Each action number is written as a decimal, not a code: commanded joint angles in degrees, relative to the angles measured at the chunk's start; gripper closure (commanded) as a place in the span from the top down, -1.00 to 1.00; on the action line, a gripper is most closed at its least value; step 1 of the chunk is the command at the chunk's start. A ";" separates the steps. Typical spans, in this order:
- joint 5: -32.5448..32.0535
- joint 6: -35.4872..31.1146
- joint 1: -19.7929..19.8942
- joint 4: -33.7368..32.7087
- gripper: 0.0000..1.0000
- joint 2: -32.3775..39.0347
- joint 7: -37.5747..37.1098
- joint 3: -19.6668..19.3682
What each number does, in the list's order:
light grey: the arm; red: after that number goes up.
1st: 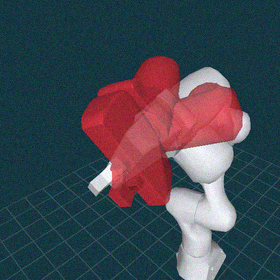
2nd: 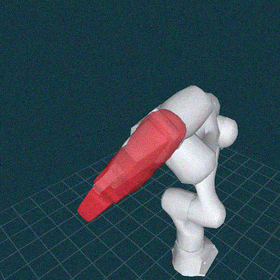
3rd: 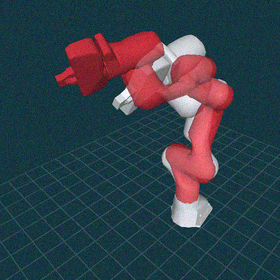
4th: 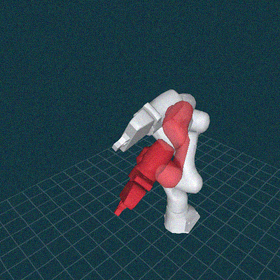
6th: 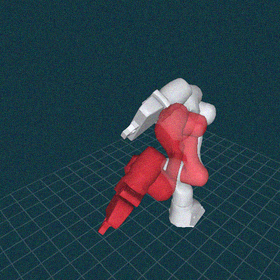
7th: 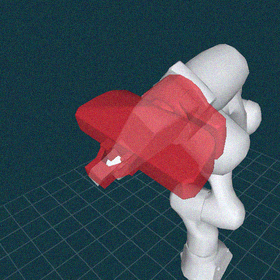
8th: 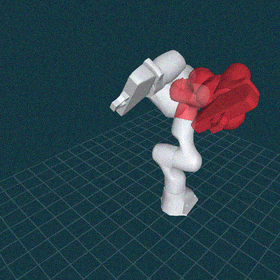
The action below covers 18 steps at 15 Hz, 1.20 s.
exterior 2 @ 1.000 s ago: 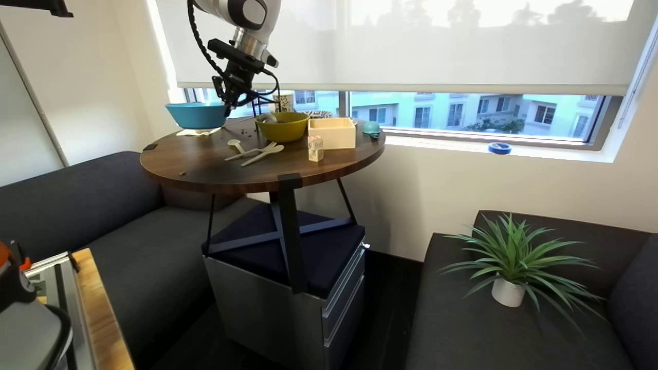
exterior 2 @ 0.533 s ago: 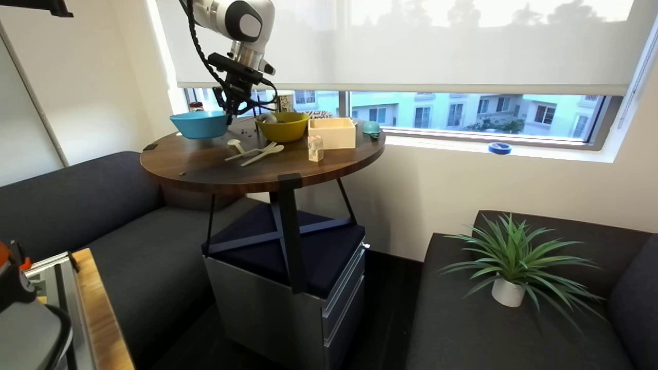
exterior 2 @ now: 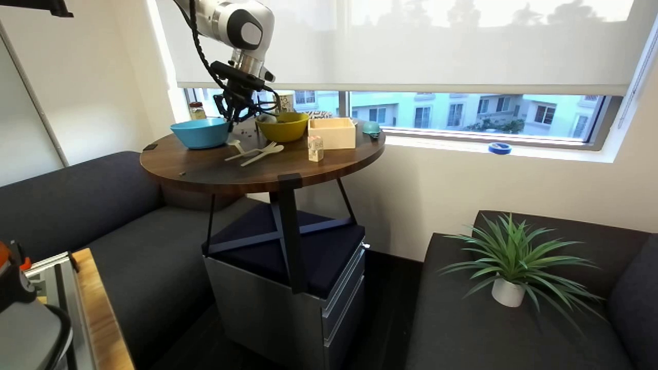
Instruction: Put the blue bowl on the table
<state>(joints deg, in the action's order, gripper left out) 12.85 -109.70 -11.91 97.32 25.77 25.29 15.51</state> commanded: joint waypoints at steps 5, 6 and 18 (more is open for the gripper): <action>0.26 -2.17 1.33 3.07 0.38 -5.42 3.48 0.79; 1.01 -2.59 2.00 4.34 0.51 -7.39 3.45 0.57; 12.38 -26.80 6.07 35.54 1.00 -40.48 -4.52 -6.64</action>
<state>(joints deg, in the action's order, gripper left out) 25.00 -128.54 -3.89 122.73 -5.75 25.87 9.77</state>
